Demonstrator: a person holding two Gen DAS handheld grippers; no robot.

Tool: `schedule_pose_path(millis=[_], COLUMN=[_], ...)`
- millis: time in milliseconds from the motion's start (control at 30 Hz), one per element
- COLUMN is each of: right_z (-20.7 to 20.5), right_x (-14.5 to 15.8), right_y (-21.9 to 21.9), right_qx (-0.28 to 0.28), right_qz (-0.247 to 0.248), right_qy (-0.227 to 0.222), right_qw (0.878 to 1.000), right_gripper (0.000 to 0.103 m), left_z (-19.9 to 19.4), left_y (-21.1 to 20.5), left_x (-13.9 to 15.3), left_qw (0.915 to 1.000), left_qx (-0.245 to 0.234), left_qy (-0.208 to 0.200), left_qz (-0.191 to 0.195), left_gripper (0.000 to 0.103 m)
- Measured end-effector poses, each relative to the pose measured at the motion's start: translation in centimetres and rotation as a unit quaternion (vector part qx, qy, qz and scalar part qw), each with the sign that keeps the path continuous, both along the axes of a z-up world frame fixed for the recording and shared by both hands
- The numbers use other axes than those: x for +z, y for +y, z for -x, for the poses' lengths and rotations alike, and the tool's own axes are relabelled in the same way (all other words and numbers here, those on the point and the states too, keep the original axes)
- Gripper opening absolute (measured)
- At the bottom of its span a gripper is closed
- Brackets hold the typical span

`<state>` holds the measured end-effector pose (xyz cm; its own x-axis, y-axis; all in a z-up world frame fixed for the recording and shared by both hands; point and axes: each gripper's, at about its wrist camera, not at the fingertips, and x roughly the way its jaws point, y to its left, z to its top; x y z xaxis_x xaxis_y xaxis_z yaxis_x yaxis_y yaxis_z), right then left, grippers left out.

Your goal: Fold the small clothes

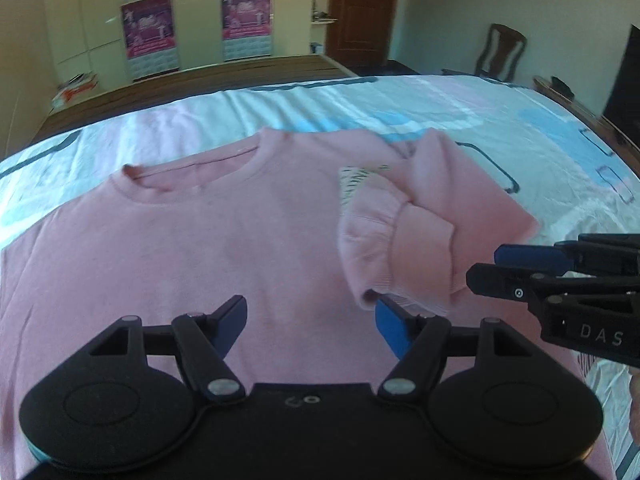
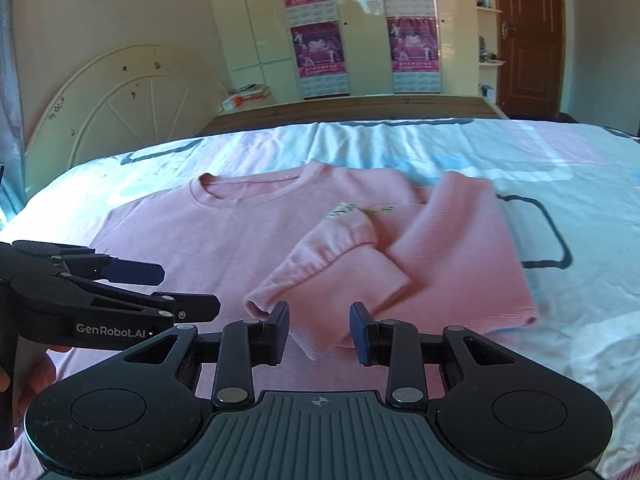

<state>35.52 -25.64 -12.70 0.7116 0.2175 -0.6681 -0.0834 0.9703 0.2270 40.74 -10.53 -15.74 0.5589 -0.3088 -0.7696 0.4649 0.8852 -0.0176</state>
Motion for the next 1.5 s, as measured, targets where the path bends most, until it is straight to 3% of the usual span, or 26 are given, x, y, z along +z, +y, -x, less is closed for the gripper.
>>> schedule_pose_path(millis=[133, 200, 367, 467, 567, 633, 700, 767, 933, 1067, 1167, 1333, 1400, 1433, 1500], right_z=[1.3, 1.8, 2.6, 2.6, 2.6, 2.4, 2.2, 2.0, 1.1, 0.7, 0.3, -0.7, -1.2, -1.4, -1.8], right_x=[-0.5, -0.8, -1.5, -1.7, -1.8, -2.0, -2.1, -2.0, -2.3, -2.5, -2.8, -3.4, -3.5, -3.5, -3.5], right_y=[-2.2, -3.3, -4.8, -5.3, -5.4, -5.4, -5.5, -5.7, -6.4, -6.1, -5.8, -5.3, -5.1, -5.1, -5.1], right_qx=[-0.032, -0.043, -0.059, -0.065, -0.067, -0.068, -0.074, -0.086, -0.105, -0.106, -0.105, -0.100, -0.101, -0.101, -0.102], right_qz=[0.014, 0.008, -0.005, -0.010, -0.013, -0.012, -0.009, -0.006, -0.003, 0.003, 0.008, 0.017, 0.021, 0.023, 0.029], right_qy=[0.007, 0.013, 0.019, 0.021, 0.021, 0.023, 0.021, 0.019, 0.025, 0.030, 0.032, 0.037, 0.037, 0.037, 0.036], right_qw=[0.999, 0.999, 0.998, 0.998, 0.997, 0.997, 0.997, 0.996, 0.994, 0.994, 0.994, 0.994, 0.994, 0.994, 0.994], right_gripper=[0.033, 0.033, 0.033, 0.033, 0.033, 0.033, 0.033, 0.033, 0.033, 0.033, 0.033, 0.033, 0.033, 0.033, 0.033], left_z=[0.3, 0.6, 0.3, 0.2, 0.2, -0.1, -0.6, -1.2, -1.8, -2.3, -2.7, -2.9, -2.7, -2.4, -1.6], left_y=[-2.8, -3.5, -4.6, -4.7, -4.2, -4.1, -3.6, -2.6, -0.3, 2.8, 5.6, 9.1, 10.4, 11.0, 11.3], left_x=[-1.6, -2.1, -2.6, -2.9, -3.0, -2.9, -2.7, -2.3, -1.2, -0.4, -0.4, -1.7, -1.8, -1.6, -0.8], left_qw=[0.9993, 0.9981, 0.9959, 0.9940, 0.9941, 0.9951, 0.9965, 0.9975, 0.9959, 0.9916, 0.9862, 0.9771, 0.9741, 0.9730, 0.9746], left_qx=[-0.036, -0.055, -0.060, -0.079, -0.092, -0.086, -0.073, -0.052, -0.013, 0.045, 0.087, 0.161, 0.184, 0.190, 0.182], left_qy=[-0.001, -0.021, -0.053, -0.059, -0.051, -0.047, -0.040, -0.028, -0.024, -0.024, -0.012, 0.007, 0.006, 0.003, -0.013], left_qz=[-0.014, -0.018, -0.042, -0.047, -0.026, -0.015, 0.005, 0.040, 0.087, 0.119, 0.141, 0.138, 0.131, 0.131, 0.129], left_gripper=[0.066, 0.065, 0.063, 0.052, 0.034, 0.029, 0.014, 0.012, 0.011, 0.011, 0.011, 0.013, 0.037, 0.043, 0.069])
